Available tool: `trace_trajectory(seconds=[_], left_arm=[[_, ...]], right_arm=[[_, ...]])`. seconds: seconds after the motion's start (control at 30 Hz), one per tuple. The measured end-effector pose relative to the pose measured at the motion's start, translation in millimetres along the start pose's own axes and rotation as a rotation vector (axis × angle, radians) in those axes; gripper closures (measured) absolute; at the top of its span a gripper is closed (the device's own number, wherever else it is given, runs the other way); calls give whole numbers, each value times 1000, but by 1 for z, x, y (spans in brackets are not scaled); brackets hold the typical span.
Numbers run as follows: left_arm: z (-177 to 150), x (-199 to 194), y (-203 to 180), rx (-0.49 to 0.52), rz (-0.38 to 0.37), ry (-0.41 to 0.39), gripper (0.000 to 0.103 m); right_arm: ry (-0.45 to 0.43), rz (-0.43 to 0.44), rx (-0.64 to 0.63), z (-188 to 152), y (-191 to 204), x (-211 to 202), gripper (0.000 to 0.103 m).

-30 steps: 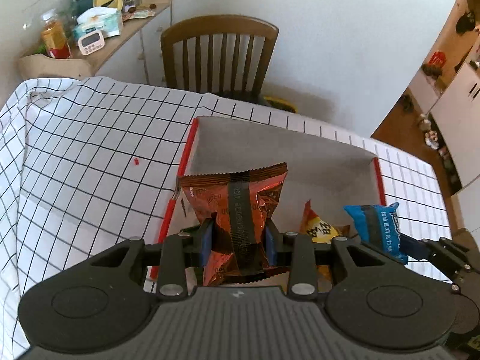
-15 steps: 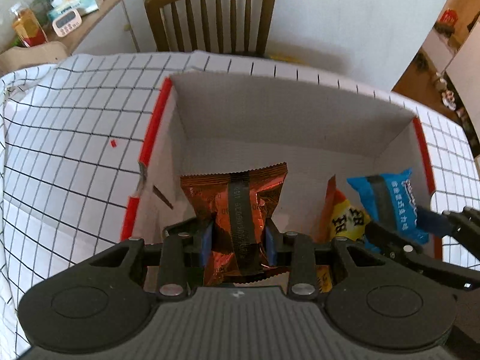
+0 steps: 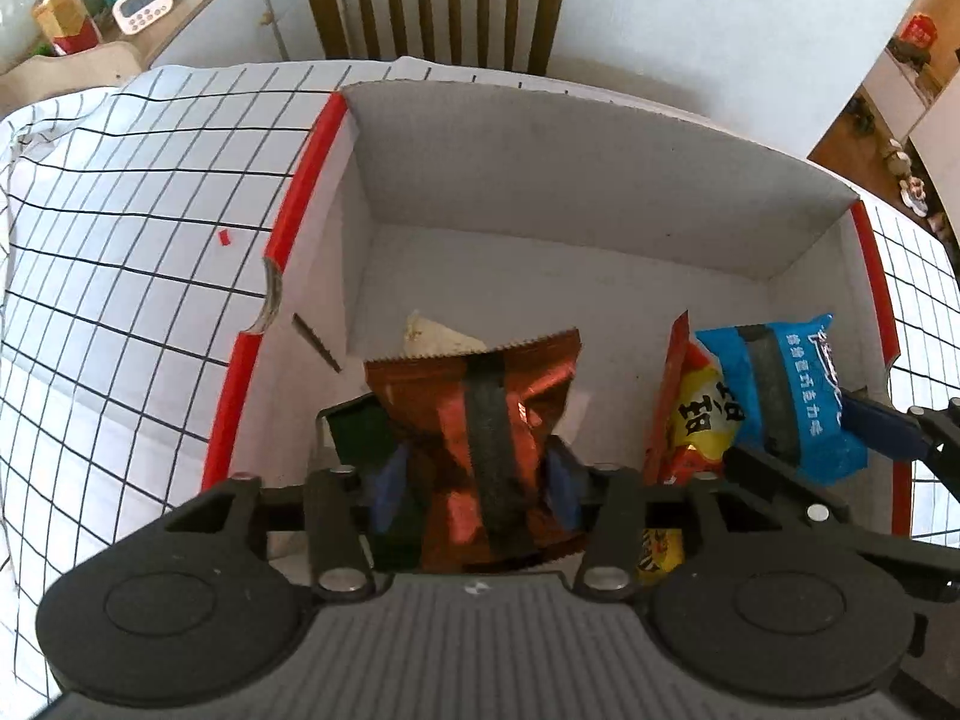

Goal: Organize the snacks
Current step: 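Lower both packs into the red box and open both tools, then withdraw both tools from the box toward the remaining snacks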

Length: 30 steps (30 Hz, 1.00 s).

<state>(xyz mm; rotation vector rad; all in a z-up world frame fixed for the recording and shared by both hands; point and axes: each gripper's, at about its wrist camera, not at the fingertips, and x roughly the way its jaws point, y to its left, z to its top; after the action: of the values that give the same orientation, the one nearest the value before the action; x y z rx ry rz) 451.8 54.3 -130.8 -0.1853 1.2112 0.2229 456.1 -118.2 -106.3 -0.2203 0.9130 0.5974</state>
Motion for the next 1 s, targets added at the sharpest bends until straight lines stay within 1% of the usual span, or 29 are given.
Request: trace_trajectory(seconds=[0.1,0.13,0.17,0.2,0.27,0.43,0.7,0.77,1.0], left_arm=[[-4,-8,3,-17,-11,-11,47],[-5,-12,4,-24,-21,-16,46],[-7,-16,5,-30,-30,-21,44],[-8,-19,5,-34,-36,-28,40],[-12,-28,8,-43,-48,-46,39],[-23,-51,15,-41,-91,-82,38],[-47,-96,22,8,-118,-156,38],[-53,-105,24,24,-128,-174,38],[-76,-139,30,70,-160,-222,38]], right_arm=[[-12,-3,0,-1,0,-3,38],[-17,-2,0,-1,0,-5,37],[-21,0,1,-2,0,-8,34],[-25,0,1,-2,0,-10,30],[-38,-6,0,-4,1,-17,26],[-69,-16,14,-8,4,-37,23],[-124,-44,76,-21,15,-79,19],[-141,-51,90,-26,20,-91,16],[-200,-62,105,-42,40,-129,13]])
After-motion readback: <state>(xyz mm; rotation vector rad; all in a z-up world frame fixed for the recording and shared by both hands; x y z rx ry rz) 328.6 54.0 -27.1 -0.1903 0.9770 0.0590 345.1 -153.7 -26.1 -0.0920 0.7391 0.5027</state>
